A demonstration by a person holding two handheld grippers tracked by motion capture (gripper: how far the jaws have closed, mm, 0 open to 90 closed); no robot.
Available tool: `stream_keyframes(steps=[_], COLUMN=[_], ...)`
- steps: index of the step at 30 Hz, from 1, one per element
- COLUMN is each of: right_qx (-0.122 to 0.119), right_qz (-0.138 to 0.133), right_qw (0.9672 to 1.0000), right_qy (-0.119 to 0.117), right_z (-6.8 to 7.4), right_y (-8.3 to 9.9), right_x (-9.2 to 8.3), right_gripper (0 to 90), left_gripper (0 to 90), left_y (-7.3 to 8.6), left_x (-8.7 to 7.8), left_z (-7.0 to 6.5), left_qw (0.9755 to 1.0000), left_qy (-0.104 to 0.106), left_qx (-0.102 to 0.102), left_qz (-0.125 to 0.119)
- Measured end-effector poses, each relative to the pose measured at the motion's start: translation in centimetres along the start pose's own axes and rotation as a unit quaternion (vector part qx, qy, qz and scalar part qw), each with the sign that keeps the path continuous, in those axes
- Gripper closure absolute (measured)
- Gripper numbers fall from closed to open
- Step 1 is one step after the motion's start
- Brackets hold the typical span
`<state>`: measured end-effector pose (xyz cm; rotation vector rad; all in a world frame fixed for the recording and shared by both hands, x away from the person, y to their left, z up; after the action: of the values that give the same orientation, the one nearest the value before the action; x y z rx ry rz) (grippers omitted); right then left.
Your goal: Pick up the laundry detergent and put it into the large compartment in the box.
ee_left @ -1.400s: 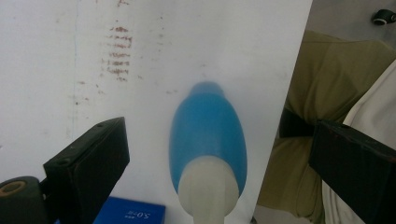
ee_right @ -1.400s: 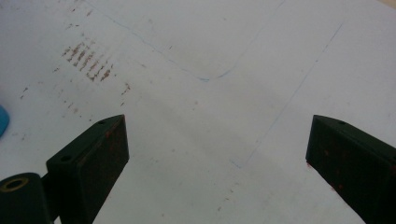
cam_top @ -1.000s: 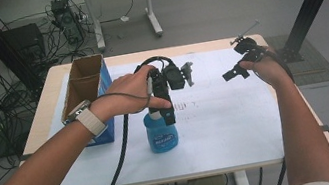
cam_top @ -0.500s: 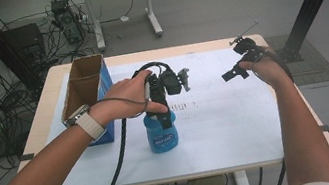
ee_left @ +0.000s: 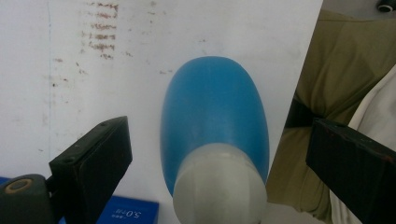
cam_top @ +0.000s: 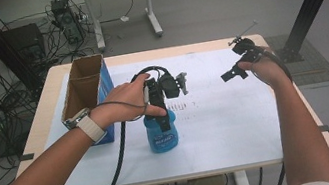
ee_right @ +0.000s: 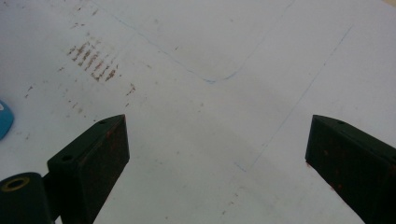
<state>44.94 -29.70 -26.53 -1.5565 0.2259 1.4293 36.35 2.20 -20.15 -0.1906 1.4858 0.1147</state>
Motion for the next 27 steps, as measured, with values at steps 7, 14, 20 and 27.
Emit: stream_keyframes(steps=[7,14,20,27], right_qx=[-0.001,0.0,0.0,-0.001], right_qz=[0.0,0.0,0.001,0.001], right_qw=[1.0,1.0,1.0,1.0], right_qy=[0.0,0.0,0.0,-0.001], right_z=[0.04,0.06,0.04,0.05], right_y=[0.0,-0.01,-0.04,-0.1], right_x=[0.0,0.02,0.07,0.19], right_gripper=[6.2,6.2,6.2,6.2], left_gripper=[7.7,7.8,8.1,8.4], left_y=[-0.09,-0.13,0.03,0.1], left_x=[0.39,0.59,0.58,0.54], left_z=[-0.08,-0.09,0.01,0.1], left_qw=[1.0,1.0,1.0,1.0], left_qy=[-0.002,-0.003,-0.002,-0.001], left_qx=[0.001,0.001,-0.001,-0.002], left_qz=[0.004,0.007,0.004,0.003])
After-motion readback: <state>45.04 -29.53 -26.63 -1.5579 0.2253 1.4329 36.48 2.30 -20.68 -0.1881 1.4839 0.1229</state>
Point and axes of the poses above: each handheld gripper's, and its own axes: x roughly forward along the jaws, y roughly out of its underside, z roughly to its left, the point moved 8 cm from there along x, roughly forward along the jaws, and after that the axes turned 5 degrees about -y, right-handed, at the moved point
